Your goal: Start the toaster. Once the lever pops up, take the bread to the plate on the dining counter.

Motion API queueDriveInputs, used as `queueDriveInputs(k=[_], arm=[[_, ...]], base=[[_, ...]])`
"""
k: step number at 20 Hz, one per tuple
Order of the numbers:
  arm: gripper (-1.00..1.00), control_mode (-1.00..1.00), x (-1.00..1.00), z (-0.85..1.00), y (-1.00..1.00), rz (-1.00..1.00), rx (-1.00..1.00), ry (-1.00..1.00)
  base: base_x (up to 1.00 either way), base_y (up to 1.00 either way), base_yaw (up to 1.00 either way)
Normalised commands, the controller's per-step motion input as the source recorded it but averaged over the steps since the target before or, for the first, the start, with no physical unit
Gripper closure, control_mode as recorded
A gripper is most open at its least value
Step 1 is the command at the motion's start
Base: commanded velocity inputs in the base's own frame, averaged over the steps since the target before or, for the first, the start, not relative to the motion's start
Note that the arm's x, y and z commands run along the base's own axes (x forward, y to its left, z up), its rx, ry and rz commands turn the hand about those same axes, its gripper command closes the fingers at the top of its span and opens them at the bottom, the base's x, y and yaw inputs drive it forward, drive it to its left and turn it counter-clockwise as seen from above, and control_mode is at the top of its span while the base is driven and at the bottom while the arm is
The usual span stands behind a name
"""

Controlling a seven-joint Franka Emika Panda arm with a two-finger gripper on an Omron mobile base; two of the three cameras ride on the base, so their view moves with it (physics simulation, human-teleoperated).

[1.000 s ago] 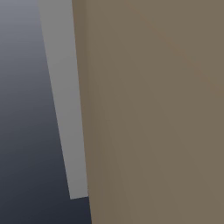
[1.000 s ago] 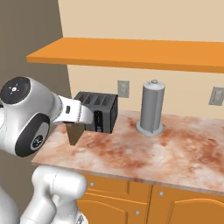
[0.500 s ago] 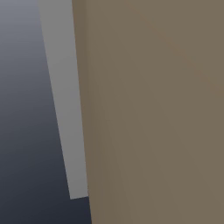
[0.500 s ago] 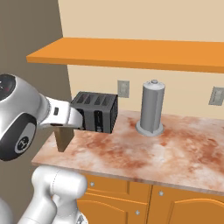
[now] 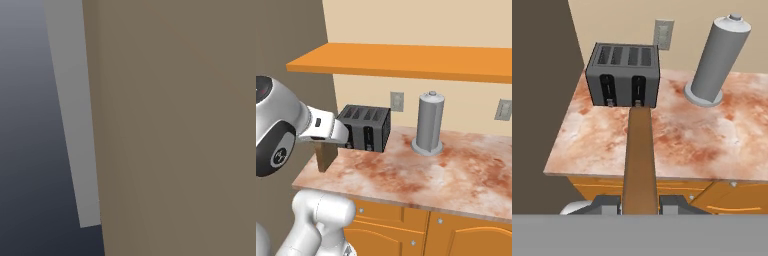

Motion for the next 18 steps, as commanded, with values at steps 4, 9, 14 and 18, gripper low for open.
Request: queueDriveInputs(k=[4, 9, 14, 18], arm=[[1.0, -1.0, -0.07, 0.0, 0.0, -0.01, 0.02, 0.0], [1.0, -1.0, 0.0, 0.0, 0.0, 0.0, 0.0, 0.0], [1.0, 1.0, -0.02, 0.0, 0.0, 0.0, 0.0, 0.0], [1.0, 1.0, 0.0, 0.0, 0.0, 0.0, 0.0, 0.0]], base=[[0.0, 0.0, 0.0], [0.0, 0.0, 0.0], [-0.2, -0.05, 0.0], [-0.89, -0.42, -0.03]])
